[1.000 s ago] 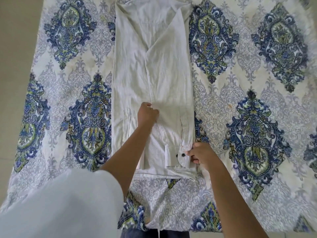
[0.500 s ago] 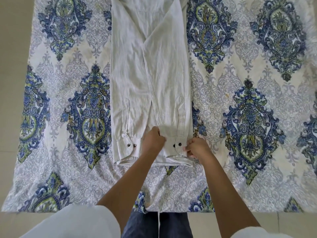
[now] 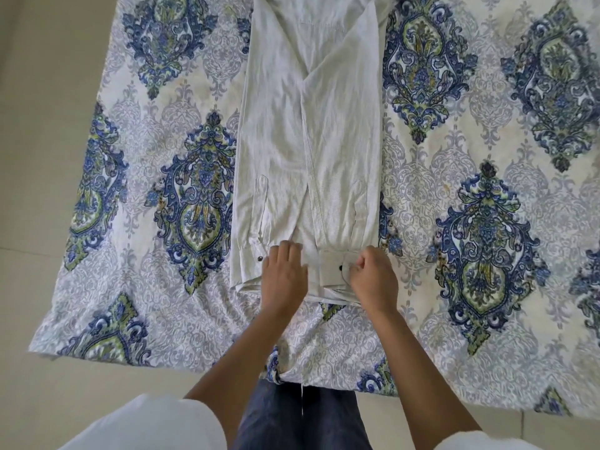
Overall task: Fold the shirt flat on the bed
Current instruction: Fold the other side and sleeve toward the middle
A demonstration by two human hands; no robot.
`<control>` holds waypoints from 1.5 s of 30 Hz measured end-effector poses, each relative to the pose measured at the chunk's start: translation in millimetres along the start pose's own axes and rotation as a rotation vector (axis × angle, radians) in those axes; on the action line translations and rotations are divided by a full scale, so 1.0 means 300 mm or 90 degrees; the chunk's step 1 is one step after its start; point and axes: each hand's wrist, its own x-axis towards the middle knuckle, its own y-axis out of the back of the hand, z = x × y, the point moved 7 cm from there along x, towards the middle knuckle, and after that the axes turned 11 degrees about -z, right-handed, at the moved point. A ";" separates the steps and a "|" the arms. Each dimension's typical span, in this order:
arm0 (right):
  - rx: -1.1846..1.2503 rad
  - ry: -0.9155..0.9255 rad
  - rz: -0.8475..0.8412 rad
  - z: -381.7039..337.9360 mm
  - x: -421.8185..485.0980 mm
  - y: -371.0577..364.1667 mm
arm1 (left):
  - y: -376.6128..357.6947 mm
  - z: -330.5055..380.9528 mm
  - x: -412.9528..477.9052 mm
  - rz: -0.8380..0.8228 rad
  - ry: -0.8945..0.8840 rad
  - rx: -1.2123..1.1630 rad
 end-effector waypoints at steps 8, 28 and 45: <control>0.006 0.170 -0.222 -0.266 0.003 -0.198 | -0.020 -0.170 -0.070 -0.026 -0.048 0.105; 0.073 0.037 -0.134 -0.291 0.096 -0.125 | 0.069 -0.239 -0.052 0.010 -0.184 0.014; -0.635 0.382 -0.081 -0.005 0.218 0.052 | 0.070 -0.327 0.182 -0.153 -0.456 0.542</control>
